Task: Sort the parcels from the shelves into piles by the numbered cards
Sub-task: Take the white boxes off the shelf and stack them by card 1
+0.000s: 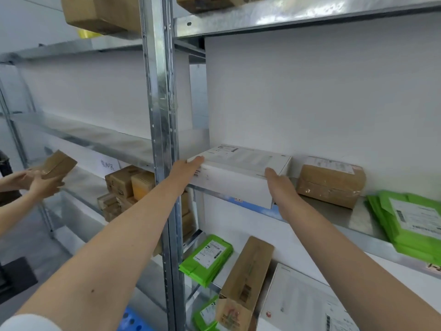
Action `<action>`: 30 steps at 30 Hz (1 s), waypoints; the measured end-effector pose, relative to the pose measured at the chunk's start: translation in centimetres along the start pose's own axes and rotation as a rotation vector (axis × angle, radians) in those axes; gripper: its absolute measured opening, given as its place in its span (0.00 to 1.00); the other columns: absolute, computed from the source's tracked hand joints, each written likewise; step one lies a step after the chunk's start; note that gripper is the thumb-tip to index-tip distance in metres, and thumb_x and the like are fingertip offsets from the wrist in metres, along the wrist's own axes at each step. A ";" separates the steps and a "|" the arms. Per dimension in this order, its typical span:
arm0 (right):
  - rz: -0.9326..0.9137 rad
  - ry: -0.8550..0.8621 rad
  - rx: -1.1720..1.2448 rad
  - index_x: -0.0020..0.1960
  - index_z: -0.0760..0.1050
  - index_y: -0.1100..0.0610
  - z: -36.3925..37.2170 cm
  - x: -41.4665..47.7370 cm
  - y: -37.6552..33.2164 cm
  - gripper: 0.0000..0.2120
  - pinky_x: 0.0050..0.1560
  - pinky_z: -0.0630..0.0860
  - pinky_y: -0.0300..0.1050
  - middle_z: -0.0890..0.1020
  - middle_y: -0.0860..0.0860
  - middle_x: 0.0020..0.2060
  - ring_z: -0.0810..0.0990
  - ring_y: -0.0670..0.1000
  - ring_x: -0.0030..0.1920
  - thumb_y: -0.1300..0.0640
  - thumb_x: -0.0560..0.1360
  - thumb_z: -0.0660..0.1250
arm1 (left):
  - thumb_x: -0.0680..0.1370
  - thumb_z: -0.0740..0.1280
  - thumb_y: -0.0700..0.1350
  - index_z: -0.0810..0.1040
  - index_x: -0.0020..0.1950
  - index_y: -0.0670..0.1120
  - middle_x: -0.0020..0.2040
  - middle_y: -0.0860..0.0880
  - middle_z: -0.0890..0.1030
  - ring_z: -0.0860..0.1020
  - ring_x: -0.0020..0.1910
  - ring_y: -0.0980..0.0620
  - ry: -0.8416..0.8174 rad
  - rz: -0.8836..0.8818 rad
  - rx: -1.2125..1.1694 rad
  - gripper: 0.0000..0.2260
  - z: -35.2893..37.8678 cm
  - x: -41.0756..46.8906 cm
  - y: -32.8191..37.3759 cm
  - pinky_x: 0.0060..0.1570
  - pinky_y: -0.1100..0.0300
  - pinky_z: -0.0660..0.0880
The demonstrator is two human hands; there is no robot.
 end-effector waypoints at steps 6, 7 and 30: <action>-0.098 -0.049 -0.017 0.77 0.50 0.58 -0.6 -2.2 0.0 0.33 0.59 0.65 0.47 0.66 0.51 0.70 0.67 0.56 0.68 0.43 0.80 0.56 | 0.73 0.73 0.52 0.78 0.53 0.40 0.52 0.42 0.82 0.80 0.49 0.47 -0.025 -0.008 -0.177 0.17 -1.7 -2.6 -0.8 0.61 0.53 0.75; -0.118 -0.063 -0.025 0.77 0.50 0.58 -0.7 -3.1 0.0 0.33 0.60 0.66 0.48 0.67 0.50 0.68 0.67 0.56 0.69 0.43 0.80 0.57 | 0.73 0.73 0.52 0.79 0.50 0.41 0.53 0.41 0.82 0.80 0.52 0.45 -0.017 -0.003 -0.183 0.16 -2.1 -3.5 -1.0 0.62 0.51 0.75; -0.405 -0.598 0.114 0.74 0.61 0.41 5.6 -30.3 5.0 0.26 0.59 0.76 0.45 0.77 0.41 0.63 0.77 0.46 0.60 0.60 0.80 0.62 | 0.75 0.72 0.45 0.76 0.63 0.52 0.53 0.58 0.83 0.81 0.48 0.64 0.493 0.144 -0.322 0.17 -21.5 -40.7 -8.5 0.44 0.69 0.77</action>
Point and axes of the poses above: each hand's wrist, its own x-axis towards the middle knuckle, its own z-axis out of the palm, y = z × x, the point moved 3 cm from there along x, towards the middle knuckle
